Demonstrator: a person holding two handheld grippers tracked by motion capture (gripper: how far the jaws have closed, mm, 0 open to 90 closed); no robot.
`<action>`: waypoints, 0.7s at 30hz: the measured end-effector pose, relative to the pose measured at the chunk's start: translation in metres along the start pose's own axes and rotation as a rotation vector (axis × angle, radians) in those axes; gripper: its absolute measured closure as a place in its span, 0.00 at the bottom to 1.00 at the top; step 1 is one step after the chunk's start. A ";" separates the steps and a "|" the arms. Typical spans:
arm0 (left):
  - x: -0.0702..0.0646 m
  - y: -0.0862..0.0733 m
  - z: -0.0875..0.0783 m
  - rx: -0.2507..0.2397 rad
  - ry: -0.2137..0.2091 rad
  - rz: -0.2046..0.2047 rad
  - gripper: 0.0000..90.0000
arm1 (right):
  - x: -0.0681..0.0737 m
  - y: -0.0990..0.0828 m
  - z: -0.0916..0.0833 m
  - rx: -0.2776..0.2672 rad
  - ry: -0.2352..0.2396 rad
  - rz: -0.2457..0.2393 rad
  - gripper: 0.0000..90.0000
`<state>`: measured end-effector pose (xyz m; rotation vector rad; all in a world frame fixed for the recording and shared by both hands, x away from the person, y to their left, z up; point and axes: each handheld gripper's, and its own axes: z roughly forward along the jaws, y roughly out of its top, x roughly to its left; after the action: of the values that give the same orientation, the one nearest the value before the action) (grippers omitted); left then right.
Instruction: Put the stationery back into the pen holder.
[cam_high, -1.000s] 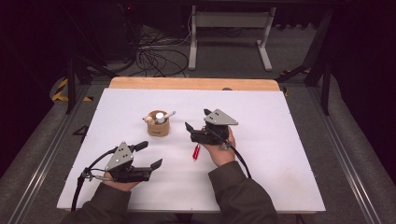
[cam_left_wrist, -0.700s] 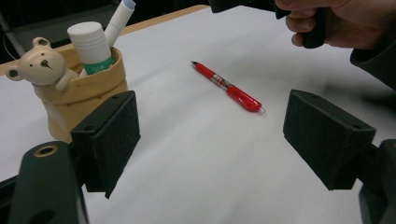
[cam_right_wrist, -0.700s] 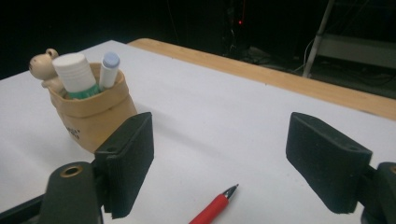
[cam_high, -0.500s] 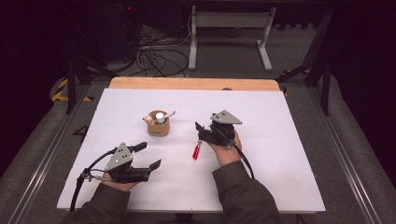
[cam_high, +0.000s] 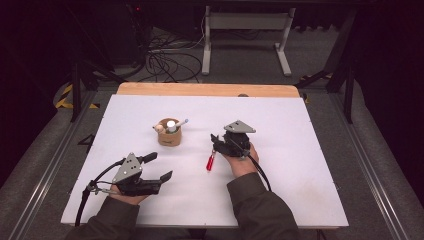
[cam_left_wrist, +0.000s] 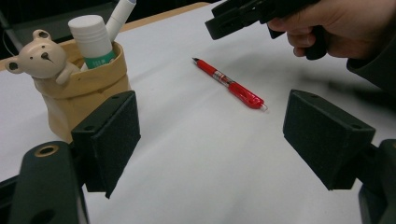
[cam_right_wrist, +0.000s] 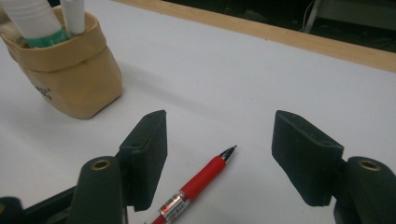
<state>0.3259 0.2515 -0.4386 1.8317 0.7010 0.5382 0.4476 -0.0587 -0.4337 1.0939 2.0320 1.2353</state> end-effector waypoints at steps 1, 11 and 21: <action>0.000 0.000 0.000 -0.001 0.000 0.000 0.22 | 0.000 -0.001 0.001 0.008 -0.002 0.004 0.41; 0.001 0.000 0.000 0.001 0.005 0.008 0.22 | 0.001 -0.008 0.011 0.080 -0.008 0.024 0.46; 0.000 0.000 0.000 0.002 0.003 0.006 0.22 | 0.002 -0.013 0.019 0.136 -0.007 0.047 0.50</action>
<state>0.3259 0.2511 -0.4383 1.8363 0.6983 0.5446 0.4559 -0.0516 -0.4539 1.2132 2.1223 1.1269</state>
